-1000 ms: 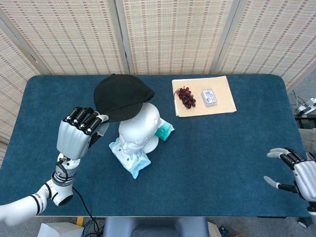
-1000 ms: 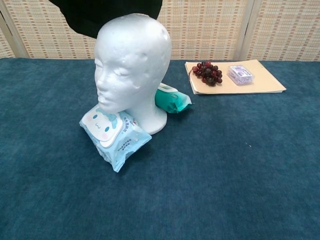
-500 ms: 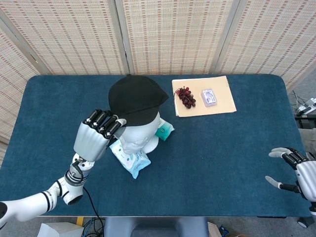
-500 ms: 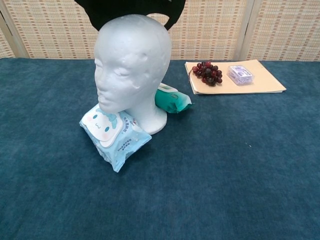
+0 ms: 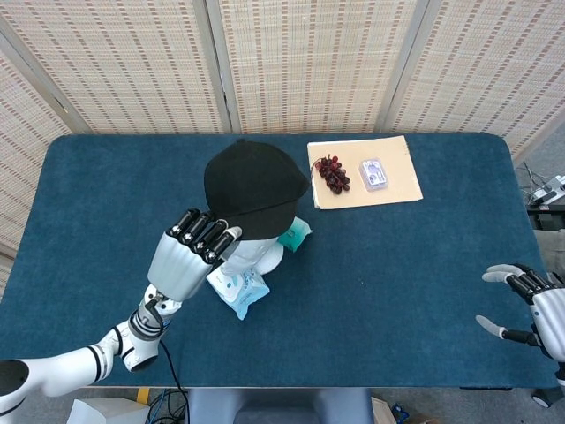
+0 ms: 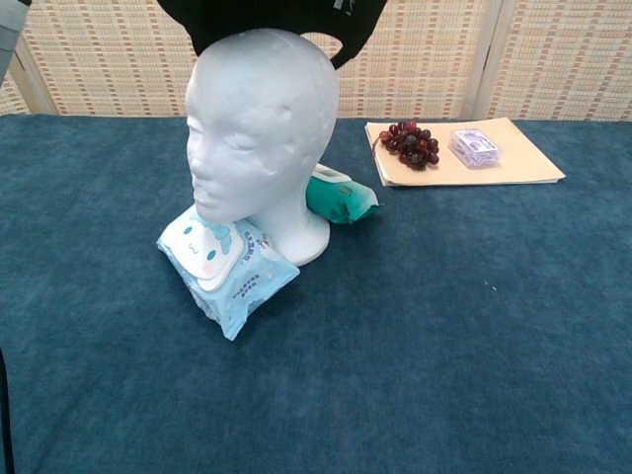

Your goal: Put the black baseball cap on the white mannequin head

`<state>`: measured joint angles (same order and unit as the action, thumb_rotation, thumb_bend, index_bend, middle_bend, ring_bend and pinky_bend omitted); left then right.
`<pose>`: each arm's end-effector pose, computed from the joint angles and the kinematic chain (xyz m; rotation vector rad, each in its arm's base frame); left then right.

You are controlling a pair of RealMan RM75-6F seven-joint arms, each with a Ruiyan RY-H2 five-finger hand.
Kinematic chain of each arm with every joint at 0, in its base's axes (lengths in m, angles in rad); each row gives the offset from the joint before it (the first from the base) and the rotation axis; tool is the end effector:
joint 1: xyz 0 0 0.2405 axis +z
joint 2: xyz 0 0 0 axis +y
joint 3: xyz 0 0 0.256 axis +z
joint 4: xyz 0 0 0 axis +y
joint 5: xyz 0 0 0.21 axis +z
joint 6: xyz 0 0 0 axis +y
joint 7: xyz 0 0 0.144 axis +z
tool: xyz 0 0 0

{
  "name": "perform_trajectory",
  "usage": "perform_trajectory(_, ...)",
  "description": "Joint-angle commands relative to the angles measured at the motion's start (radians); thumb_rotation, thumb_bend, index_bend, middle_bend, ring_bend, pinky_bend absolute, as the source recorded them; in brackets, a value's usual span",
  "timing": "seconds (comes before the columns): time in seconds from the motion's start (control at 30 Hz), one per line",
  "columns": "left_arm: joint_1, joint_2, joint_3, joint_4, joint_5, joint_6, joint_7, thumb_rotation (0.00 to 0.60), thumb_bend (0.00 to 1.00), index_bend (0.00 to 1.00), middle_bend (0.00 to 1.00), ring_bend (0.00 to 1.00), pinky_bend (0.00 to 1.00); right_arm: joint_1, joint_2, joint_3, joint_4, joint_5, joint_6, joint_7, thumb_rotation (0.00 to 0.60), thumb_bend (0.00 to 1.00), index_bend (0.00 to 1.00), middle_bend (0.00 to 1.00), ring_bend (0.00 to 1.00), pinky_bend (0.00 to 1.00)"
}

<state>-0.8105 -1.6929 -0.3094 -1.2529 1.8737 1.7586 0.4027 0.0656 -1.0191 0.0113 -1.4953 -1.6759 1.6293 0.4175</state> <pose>-0.0408 0.3123 0.0711 -1.3376 0.1715 -1.7505 -0.3130 -0.1661 0.2040 1.4258 -0.9474 1.1952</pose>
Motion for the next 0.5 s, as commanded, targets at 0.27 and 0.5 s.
perform_trajectory(0.27, 0.007, -0.034, 0.018, 0.019, 0.008, 0.007, 0.033, 0.6, 0.38, 0.83, 0.74, 0.52, 0.59, -0.001, 0.002, 0.0, 0.001, 0.0, 0.002, 0.005, 0.6, 0.04, 0.35, 0.32, 0.26, 0.43)
perform_trajectory(0.5, 0.011, -0.052, 0.041, 0.037, 0.022, 0.007, 0.037, 0.6, 0.38, 0.82, 0.73, 0.52, 0.59, -0.002, 0.004, 0.0, 0.002, -0.003, 0.003, 0.007, 0.6, 0.04, 0.35, 0.32, 0.26, 0.43)
